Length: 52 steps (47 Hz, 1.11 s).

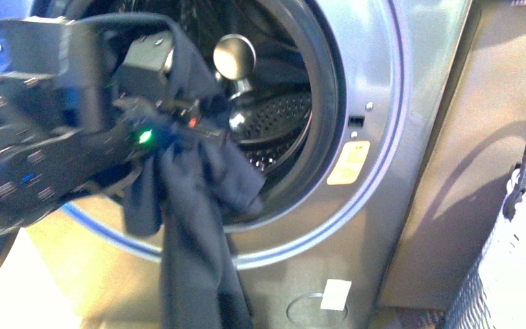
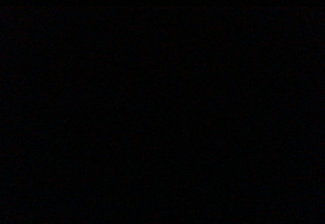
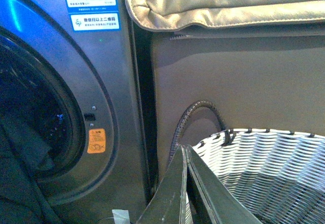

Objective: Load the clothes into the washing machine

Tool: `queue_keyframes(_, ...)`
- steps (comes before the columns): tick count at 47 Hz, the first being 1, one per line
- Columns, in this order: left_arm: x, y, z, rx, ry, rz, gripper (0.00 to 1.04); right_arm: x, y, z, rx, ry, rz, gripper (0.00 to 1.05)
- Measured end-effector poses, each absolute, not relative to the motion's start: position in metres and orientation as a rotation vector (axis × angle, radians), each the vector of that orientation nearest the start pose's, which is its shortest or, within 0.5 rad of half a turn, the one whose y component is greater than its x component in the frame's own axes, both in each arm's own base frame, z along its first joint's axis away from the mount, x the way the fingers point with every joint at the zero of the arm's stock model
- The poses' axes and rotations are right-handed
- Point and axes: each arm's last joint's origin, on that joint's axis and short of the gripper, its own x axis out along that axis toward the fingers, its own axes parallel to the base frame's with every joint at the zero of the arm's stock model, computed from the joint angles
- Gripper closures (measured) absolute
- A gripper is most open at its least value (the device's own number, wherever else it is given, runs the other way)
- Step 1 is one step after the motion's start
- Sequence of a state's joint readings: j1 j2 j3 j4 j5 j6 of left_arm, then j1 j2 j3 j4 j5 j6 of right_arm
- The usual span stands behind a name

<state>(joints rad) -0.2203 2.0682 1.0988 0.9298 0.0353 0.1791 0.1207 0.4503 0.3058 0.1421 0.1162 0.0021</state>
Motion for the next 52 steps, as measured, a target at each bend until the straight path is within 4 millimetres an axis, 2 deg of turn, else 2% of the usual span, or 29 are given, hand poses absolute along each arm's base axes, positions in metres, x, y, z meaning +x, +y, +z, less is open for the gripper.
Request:
queue_keyframes(10, 0.438, -0.1, 0.161, 0.175, -0.001, -0.228, 0.92, 0.124, 0.001, 0.223, 0.002, 0.002, 0.005, 1.02)
queue_keyframes(26, 0.472, -0.101, 0.158, 0.162, -0.015, -0.188, 0.92, 0.117, 0.0, 0.201, 0.002, 0.006, 0.001, 1.02)
queue_keyframes(42, 0.528, -0.105, 0.173, 0.13, -0.054, -0.192, 0.92, 0.11, 0.0, 0.184, 0.002, -0.002, 0.0, 1.02)
queue_keyframes(52, 0.555, -0.109, 0.172, 0.125, -0.059, -0.19, 0.92, 0.102, 0.0, 0.176, 0.002, 0.025, 0.001, 1.02)
